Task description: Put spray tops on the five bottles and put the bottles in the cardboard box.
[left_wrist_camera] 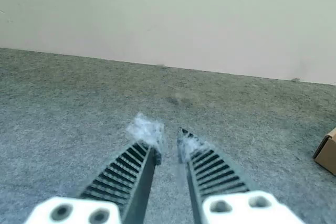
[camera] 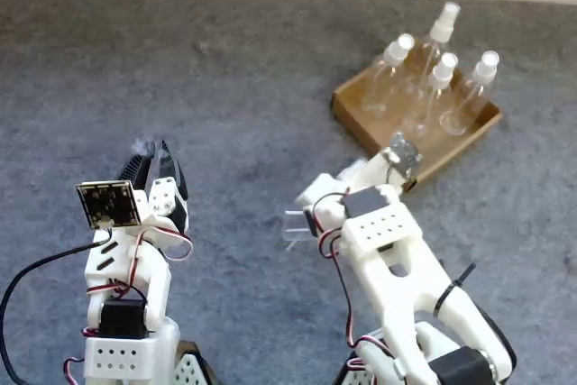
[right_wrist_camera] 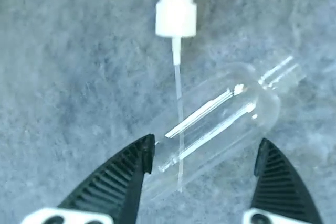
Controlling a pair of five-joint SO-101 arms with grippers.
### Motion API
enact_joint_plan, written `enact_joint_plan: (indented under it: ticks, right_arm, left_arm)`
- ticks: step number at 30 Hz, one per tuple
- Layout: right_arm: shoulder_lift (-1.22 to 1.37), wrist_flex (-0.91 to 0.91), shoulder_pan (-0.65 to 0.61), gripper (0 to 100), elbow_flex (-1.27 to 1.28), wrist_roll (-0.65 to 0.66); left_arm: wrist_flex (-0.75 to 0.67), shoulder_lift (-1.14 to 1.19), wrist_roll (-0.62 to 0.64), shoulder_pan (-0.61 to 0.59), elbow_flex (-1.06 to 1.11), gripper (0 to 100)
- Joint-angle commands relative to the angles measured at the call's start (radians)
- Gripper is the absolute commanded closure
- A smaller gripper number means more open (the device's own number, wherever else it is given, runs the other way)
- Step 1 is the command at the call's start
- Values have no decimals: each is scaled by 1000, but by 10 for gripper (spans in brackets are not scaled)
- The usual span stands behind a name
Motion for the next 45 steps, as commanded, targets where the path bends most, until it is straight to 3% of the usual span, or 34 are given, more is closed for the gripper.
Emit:
enact_joint_plan:
  ticks: [1, 8, 15, 25, 29, 39, 45]
  right_arm:
    - [-1, -5, -62, 724, 21, 106]
    - [-1, -5, -82, 724, 90, 193]
    - [-12, -4, -102, 724, 157, 618]
    - [-2, -2, -101, 724, 162, 971]
    - [-12, -2, -101, 724, 162, 859]
    - [-1, -10, -101, 724, 153, 273]
    - [1, -31, -101, 726, 160, 166]
  left_arm:
    - [2, 2, -11, 10, 19, 993]
    - [2, 2, -11, 10, 19, 993]
    - [2, 2, -11, 10, 19, 993]
    - [2, 2, -11, 10, 19, 993]
    - [2, 1, -11, 10, 19, 993]
    - [2, 1, -11, 10, 19, 993]
    - [2, 1, -11, 12, 19, 993]
